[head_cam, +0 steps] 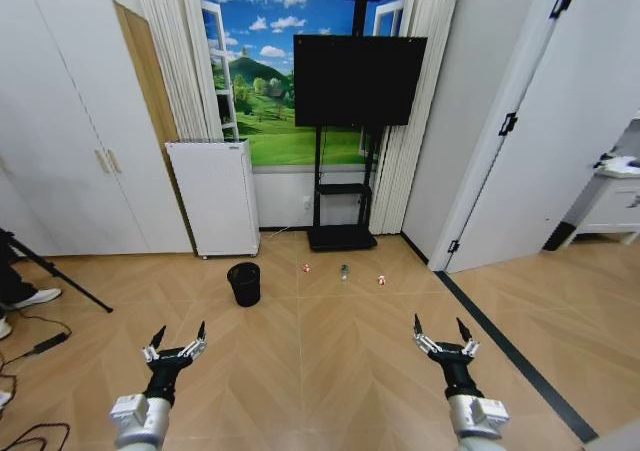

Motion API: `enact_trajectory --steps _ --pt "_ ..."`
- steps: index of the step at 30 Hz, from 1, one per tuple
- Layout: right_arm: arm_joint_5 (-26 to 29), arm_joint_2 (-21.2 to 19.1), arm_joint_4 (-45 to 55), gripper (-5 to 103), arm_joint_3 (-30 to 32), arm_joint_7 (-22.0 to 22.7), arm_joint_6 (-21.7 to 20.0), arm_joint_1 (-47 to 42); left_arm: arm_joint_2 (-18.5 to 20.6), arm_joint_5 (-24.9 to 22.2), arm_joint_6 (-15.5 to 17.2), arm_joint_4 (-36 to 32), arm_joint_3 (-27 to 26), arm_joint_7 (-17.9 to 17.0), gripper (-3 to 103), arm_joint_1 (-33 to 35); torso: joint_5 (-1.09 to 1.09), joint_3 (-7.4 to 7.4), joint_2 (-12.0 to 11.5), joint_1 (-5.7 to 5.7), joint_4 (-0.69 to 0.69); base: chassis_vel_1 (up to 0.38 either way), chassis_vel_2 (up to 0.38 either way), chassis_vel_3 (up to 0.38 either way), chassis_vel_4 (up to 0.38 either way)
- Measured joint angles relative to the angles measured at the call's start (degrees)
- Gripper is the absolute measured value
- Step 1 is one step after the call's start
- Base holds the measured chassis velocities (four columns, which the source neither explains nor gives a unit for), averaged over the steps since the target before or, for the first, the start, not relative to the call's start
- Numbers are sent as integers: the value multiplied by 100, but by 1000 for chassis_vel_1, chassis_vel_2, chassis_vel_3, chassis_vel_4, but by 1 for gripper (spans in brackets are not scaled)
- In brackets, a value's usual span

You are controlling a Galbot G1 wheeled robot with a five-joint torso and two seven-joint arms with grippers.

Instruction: Pick up the trash bin and place the garbage on the floor into it.

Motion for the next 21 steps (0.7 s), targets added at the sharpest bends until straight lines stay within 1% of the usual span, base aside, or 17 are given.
enact_trajectory --steps 9,15,21 --pt "-8 -3 51 100 14 0 -87 -25 -6 -4 0 -15 -3 1 98 0 0 0 0 0 0 0 0 0 0" --pt "-43 7 177 100 73 -78 -226 -69 6 9 0 -30 15 1 98 5 0 0 0 0 0 0 0 0 0" --pt "-14 -4 105 100 67 -167 -218 -68 -10 21 0 -63 1 1 98 52 0 0 0 0 0 0 0 0 0"
